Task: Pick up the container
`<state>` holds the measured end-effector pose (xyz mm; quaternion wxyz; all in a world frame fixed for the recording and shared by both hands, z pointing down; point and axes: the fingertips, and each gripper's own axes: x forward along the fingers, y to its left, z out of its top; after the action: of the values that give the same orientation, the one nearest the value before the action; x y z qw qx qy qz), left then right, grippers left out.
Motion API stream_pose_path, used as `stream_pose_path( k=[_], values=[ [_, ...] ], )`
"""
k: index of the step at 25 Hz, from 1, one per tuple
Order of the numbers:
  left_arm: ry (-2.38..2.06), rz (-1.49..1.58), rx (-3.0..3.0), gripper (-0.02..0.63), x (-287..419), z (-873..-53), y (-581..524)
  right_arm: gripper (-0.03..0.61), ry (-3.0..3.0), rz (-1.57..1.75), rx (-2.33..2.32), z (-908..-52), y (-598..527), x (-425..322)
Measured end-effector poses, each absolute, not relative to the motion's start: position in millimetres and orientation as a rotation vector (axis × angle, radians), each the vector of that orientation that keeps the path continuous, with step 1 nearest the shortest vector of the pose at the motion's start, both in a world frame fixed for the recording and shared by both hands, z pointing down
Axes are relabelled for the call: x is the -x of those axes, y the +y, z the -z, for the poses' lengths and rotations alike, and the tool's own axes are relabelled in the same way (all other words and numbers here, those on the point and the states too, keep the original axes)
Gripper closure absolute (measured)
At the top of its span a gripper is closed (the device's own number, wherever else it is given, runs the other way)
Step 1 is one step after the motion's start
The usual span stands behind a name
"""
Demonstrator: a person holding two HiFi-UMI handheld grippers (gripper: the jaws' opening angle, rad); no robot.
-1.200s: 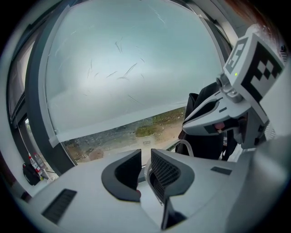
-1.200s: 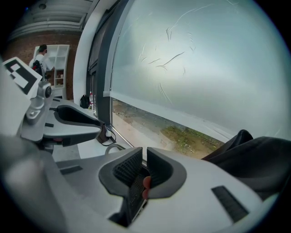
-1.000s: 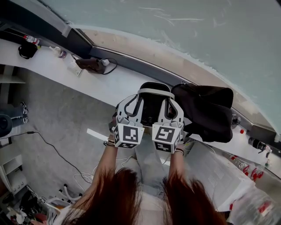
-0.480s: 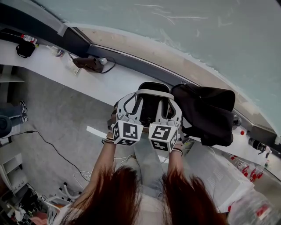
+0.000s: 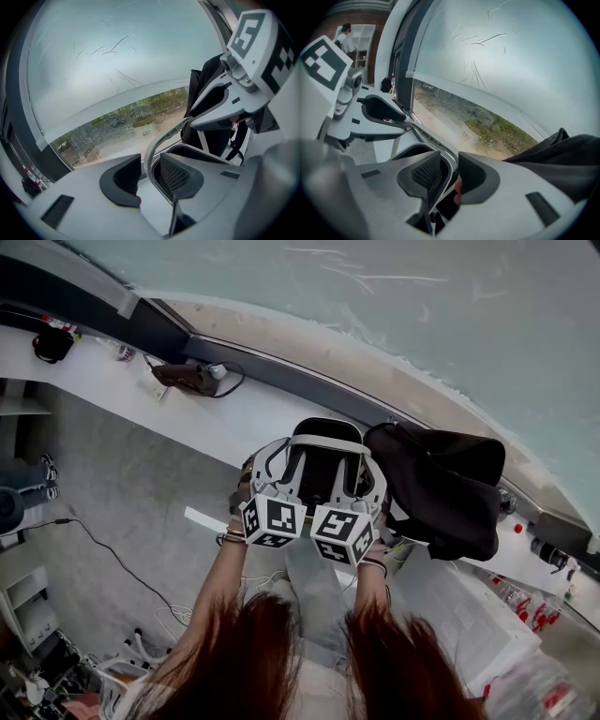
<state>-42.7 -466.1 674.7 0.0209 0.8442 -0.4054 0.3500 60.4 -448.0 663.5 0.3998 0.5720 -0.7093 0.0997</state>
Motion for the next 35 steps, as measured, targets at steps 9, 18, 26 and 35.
stream_pose_path(
  k=[9,18,26,35],
  values=[
    [-1.284,-1.115,-2.611,0.495,40.8,-688.4,-480.1,0.457,-1.779,-0.233,-1.465,-669.5,-454.3,-64.8],
    [-1.273,-1.121,-2.629,0.495,32.9,-692.4,-495.7,0.453,-1.769,-0.227,-1.484,-670.3,-458.7,-68.1],
    [-1.252,-1.13,-2.626,0.497,32.2,-695.0,-489.9,0.449,-1.757,-0.207,-1.476,-675.4,-467.2,-69.9],
    [-1.256,-1.124,-2.64,0.517,32.6,-697.4,-496.3,0.448,-1.731,-0.134,-1.453,-687.9,-479.3,-72.7]
  ],
)
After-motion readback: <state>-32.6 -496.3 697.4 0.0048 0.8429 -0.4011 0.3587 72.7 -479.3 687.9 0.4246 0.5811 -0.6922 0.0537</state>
